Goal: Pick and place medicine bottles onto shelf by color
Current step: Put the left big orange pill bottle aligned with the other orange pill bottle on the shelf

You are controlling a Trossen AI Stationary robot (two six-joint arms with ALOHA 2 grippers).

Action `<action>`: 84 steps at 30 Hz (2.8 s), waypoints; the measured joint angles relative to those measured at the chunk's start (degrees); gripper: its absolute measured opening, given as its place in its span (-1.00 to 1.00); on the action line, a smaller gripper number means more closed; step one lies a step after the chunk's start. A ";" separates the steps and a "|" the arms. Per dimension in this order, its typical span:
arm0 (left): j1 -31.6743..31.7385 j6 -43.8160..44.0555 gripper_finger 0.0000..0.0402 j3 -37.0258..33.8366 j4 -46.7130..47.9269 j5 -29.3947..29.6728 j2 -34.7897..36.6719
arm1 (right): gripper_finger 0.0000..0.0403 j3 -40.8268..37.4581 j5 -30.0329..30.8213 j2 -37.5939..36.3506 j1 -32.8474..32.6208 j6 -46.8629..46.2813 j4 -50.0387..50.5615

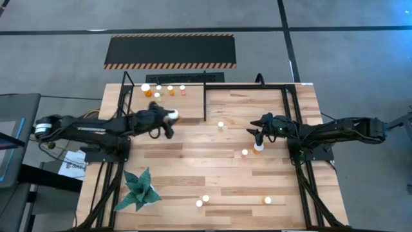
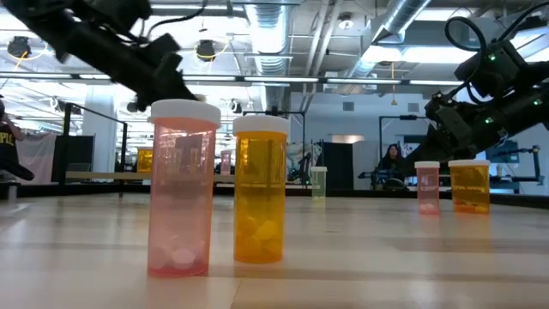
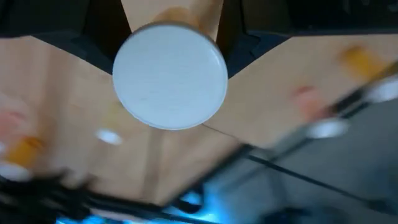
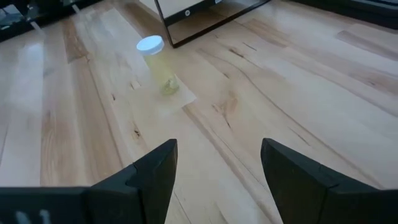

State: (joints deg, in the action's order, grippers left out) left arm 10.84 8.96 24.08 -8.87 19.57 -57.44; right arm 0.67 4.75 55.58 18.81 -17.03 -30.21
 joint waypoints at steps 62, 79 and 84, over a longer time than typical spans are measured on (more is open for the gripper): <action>18.85 41.21 -0.12 -2.82 14.25 35.94 -8.67 | 0.27 0.07 -0.20 -0.01 -0.01 0.01 1.53; 20.95 36.90 -0.12 -2.85 13.25 33.42 -8.69 | 0.27 0.07 -0.20 -0.01 -0.02 0.02 1.54; 21.61 36.67 -0.12 -2.85 11.44 33.36 -10.48 | 0.27 0.07 -0.20 -0.01 0.00 0.01 1.52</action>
State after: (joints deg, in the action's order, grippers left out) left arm 32.45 45.64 21.23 2.57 52.93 -67.92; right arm 0.73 4.56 55.57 18.81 -17.02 -28.69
